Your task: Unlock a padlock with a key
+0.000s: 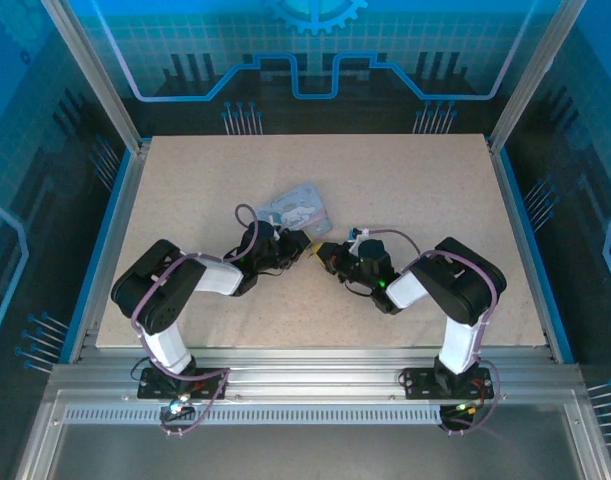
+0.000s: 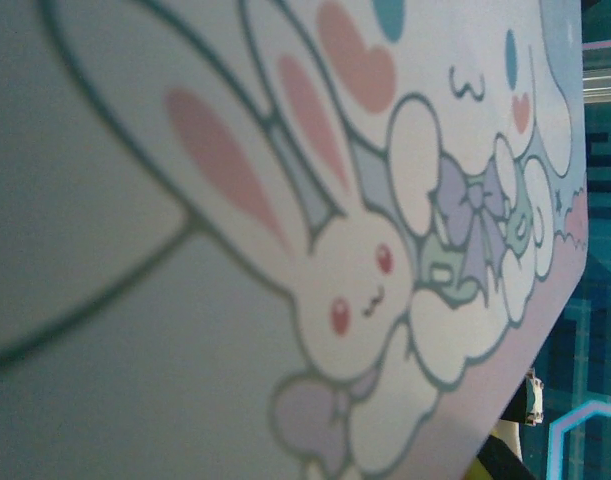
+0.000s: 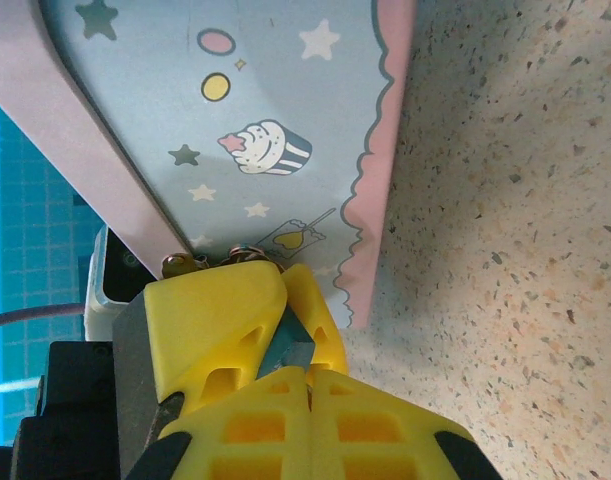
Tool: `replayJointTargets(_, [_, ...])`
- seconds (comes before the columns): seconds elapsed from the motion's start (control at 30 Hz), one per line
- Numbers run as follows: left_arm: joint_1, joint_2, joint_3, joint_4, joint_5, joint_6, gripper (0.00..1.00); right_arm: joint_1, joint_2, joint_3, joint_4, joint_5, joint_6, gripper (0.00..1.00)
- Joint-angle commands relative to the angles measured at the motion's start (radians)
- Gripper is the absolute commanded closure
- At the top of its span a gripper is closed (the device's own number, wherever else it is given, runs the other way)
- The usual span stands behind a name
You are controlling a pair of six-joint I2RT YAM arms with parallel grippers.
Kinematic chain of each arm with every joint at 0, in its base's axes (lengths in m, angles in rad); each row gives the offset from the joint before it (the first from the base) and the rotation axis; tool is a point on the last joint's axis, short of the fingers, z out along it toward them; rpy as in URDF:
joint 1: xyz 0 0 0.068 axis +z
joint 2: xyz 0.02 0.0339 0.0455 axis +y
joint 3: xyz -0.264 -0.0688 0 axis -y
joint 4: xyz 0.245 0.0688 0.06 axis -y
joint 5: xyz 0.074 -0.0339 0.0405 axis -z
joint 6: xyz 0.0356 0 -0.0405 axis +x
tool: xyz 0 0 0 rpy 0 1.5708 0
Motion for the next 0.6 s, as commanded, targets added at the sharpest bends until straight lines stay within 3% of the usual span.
replayJointTargets(0.0, [-0.058, -0.01, 0.012, 0.083, 0.194, 0.002, 1.0, 0.01, 0.023, 0.051, -0.01, -0.031, 0.013, 1.0])
replayJointTargets(0.57, [-0.055, -0.019, 0.016, 0.044, 0.187, 0.019, 1.0, 0.006, -0.005, 0.054, -0.048, -0.067, 0.016, 1.0])
